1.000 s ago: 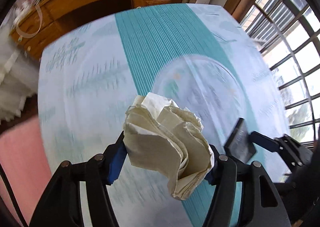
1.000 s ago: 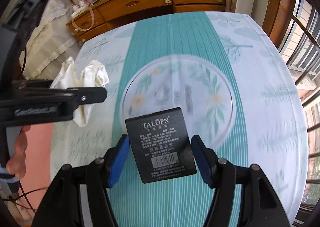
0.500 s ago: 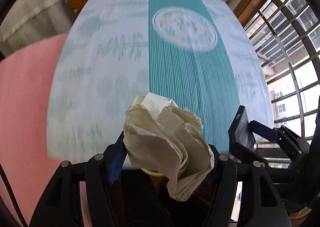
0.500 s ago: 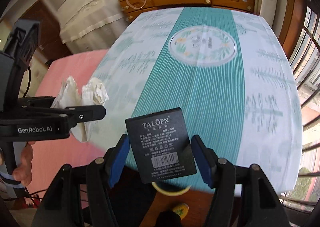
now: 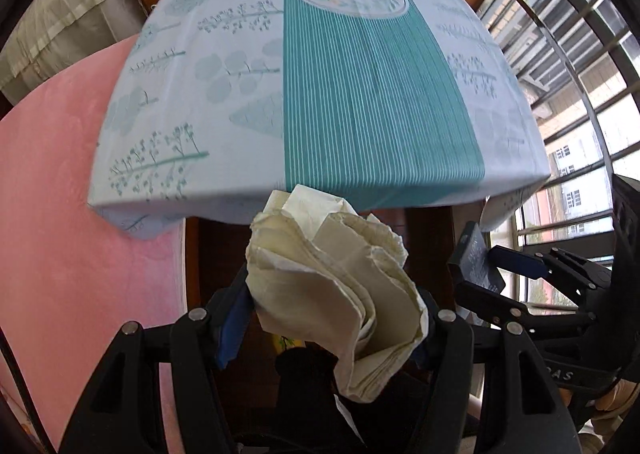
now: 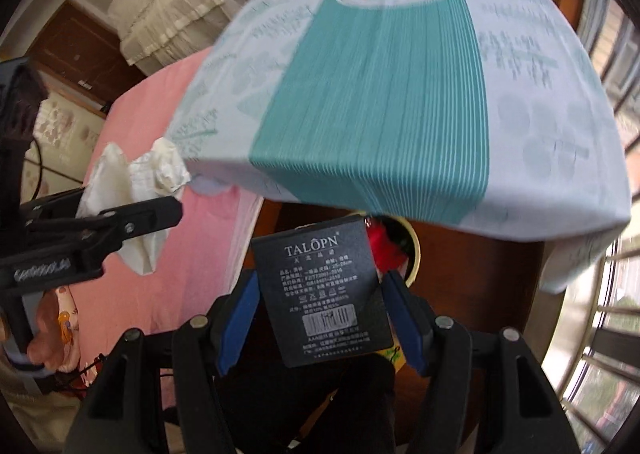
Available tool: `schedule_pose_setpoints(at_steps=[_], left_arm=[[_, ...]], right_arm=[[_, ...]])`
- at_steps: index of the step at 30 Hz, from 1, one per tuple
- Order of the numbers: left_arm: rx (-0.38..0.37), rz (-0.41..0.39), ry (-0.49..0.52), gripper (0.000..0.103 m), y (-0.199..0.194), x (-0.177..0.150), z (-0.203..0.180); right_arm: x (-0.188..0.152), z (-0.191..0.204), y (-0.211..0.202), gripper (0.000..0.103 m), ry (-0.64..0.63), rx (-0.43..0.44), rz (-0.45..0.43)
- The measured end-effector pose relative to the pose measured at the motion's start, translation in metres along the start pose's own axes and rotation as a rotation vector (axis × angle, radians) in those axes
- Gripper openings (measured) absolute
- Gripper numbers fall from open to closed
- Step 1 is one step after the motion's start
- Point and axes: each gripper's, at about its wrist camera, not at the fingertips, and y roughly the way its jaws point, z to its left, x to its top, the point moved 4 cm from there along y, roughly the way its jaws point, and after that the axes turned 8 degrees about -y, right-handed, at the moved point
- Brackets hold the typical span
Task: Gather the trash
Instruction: 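Carry the white tissue and black box over the bin, then open left gripper to drop the tissue while right gripper releases the black box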
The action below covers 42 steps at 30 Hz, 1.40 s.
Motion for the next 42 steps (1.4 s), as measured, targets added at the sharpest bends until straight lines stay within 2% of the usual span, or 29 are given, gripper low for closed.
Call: schedule_pose_setpoints(at_steps=[9, 16, 26, 36, 42], left_arm=[[0.001, -0.040, 0.101, 0.063, 0.075, -0.033, -0.001], [-0.020, 0.024, 0.105, 0.063, 0.151, -0.052, 0.011], [-0.034, 0.096, 0.083, 0.064, 0.252, -0.053, 0.032], [-0.006, 0.094, 0.108, 0.068, 0.316, -0.047, 0.028], [-0.001, 0.107, 0.080, 0.086, 0.331, -0.044, 0.031]], right_arm=[[-0.043, -0.013, 0.077, 0.063, 0.160, -0.073, 0.025], [-0.077, -0.026, 0.137, 0.064, 0.268, -0.111, 0.058], [-0.097, -0.065, 0.213, 0.064, 0.376, -0.106, 0.038], [-0.107, -0.092, 0.256, 0.064, 0.431, -0.116, 0.022], [-0.112, -0.102, 0.261, 0.064, 0.440, -0.129, 0.023]])
